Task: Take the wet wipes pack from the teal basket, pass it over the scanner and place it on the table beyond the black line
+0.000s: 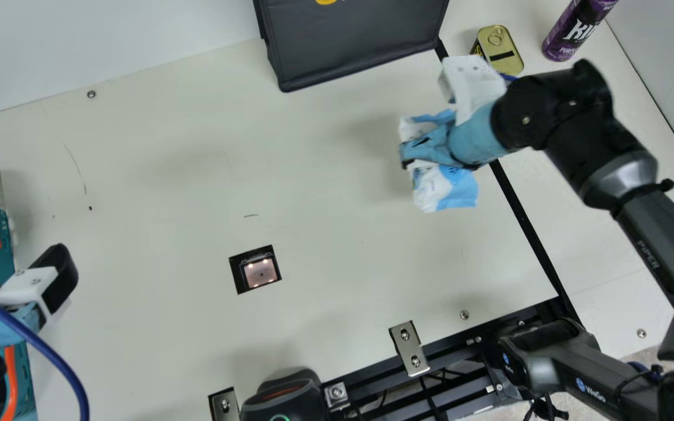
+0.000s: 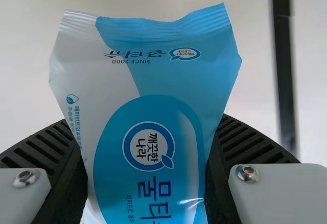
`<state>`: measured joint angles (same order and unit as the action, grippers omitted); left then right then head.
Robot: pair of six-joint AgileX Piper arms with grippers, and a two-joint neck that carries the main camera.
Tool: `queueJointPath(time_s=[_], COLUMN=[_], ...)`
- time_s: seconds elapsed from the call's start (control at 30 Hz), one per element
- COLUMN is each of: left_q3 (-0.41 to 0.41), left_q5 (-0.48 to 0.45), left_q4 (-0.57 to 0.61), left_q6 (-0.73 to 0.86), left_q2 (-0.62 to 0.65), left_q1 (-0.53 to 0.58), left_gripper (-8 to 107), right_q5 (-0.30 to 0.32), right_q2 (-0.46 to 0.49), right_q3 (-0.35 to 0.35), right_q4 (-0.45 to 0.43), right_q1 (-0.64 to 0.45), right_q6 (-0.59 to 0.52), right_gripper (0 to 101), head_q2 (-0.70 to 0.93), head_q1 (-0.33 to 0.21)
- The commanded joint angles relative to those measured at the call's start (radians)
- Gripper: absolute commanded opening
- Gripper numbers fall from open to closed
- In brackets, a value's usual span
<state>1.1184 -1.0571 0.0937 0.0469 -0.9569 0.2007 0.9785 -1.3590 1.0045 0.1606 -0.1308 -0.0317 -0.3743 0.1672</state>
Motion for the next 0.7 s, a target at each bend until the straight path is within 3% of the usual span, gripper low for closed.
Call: queueJointPath(time_s=[0.0, 0.37, 0.67], left_q3=[0.0, 0.0, 0.0], left_q5=[0.0, 0.0, 0.0], left_q4=[0.0, 0.0, 0.0], left_q6=[0.0, 0.0, 0.0], left_q2=[0.0, 0.0, 0.0], left_q1=[0.0, 0.0, 0.0], left_gripper=[90, 90, 90], right_q5=[0.006, 0.013, -0.046], right_q2=[-0.005, -0.074, -0.156], right_q3=[0.008, 0.075, 0.13], right_q4=[0.005, -0.012, -0.047], right_q1=[-0.144, -0.445, -0.598], right_q6=[-0.119, -0.377, -0.557], right_gripper=[0, 0, 0], head_q2=[-0.002, -0.002, -0.002], head_q1=[-0.029, -0.029, -0.029])
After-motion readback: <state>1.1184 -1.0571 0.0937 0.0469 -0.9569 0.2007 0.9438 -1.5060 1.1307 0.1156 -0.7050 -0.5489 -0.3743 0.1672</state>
